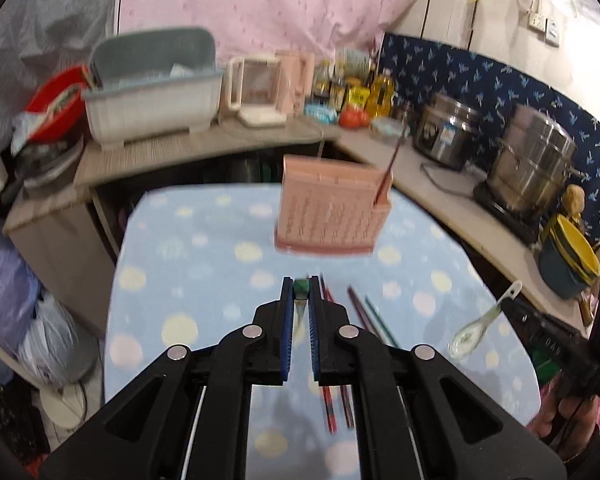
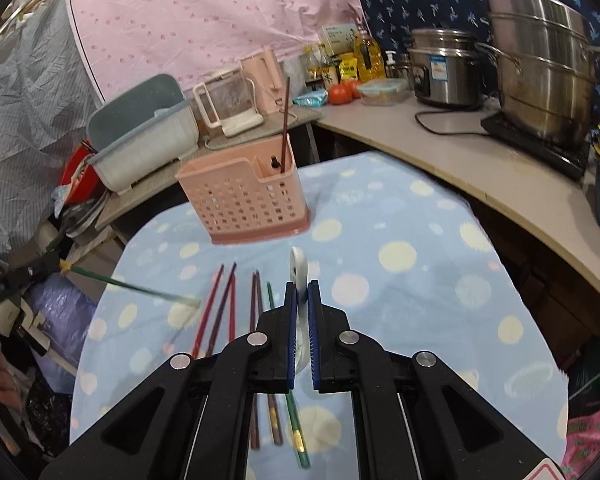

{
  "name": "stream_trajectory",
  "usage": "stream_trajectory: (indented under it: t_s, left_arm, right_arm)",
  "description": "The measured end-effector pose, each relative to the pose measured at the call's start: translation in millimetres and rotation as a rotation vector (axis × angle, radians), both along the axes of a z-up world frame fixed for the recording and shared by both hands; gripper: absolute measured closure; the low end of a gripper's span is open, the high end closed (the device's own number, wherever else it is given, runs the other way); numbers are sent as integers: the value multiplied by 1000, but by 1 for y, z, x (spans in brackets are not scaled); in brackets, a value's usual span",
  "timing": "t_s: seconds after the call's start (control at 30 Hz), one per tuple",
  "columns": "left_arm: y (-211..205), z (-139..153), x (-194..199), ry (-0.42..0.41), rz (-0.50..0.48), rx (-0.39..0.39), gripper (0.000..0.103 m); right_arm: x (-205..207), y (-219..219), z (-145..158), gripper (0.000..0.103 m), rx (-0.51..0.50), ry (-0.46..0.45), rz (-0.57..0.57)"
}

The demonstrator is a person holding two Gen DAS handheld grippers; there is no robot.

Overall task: Organize utensils
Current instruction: 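Carry both utensils to the caddy while the left tool drops the green chopstick in, then lower the white spoon into the caddy and open the right tool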

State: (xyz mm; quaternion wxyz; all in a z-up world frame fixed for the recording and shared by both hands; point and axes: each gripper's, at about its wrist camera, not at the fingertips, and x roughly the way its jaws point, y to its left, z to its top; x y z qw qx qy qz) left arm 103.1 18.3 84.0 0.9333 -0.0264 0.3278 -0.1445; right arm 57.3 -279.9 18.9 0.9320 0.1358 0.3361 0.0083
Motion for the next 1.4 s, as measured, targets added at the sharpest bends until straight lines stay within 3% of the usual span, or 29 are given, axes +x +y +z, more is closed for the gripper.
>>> stream_trajectory:
  t_s: [0.37, 0.63, 0.87, 1.1, 1.2, 1.4]
  left_arm:
    - [-14, 94, 70, -194, 19, -15, 96]
    - [-27, 138, 127, -289, 39, -45, 96]
    - [-41, 136, 176, -284, 39, -34, 96]
    - [-48, 97, 207, -193, 21, -25, 96]
    - [-47, 82, 210, -160, 21, -30, 95]
    - [-41, 73, 196, -132, 30, -33, 72]
  right_arm:
    - [93, 4, 56, 97, 0, -98, 22]
    - [174, 2, 80, 97, -23, -145, -13]
    - [227, 10, 58, 97, -44, -88, -10]
    - [249, 20, 21, 96, -48, -10, 18]
    - [244, 22, 20, 93, -48, -19, 11]
    - [219, 22, 34, 82, -34, -54, 12]
